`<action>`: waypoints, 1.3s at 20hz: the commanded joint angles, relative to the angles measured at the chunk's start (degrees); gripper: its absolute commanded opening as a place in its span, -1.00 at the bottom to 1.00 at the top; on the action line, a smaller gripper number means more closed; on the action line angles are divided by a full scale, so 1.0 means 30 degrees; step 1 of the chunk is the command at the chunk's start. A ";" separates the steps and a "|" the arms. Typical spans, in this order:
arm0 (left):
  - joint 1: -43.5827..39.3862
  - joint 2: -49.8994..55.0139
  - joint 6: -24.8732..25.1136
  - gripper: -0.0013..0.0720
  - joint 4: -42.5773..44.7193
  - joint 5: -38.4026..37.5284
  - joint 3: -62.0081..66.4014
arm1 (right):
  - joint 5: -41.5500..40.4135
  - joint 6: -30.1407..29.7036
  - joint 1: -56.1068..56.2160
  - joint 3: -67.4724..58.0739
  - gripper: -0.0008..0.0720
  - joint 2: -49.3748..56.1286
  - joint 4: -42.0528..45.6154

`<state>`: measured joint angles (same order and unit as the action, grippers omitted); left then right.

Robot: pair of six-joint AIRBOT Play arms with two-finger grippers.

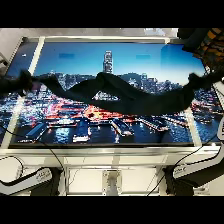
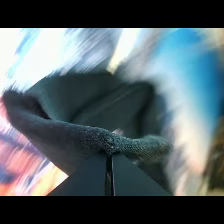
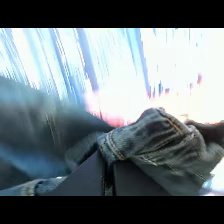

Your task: Fold the clothes and pants, and hang the long-sleeved shirts on hangers.

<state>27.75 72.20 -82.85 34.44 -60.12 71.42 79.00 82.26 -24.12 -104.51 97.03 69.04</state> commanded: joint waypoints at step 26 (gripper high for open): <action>-0.0801 -0.7446 0.1472 -0.92 1.6495 -0.6805 -1.0185 | 0.1617 0.3381 -0.4087 1.0265 -0.93 -0.6863 1.0761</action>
<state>25.39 52.03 -80.16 85.86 -83.35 47.22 82.37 90.28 -36.10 -77.47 76.99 92.77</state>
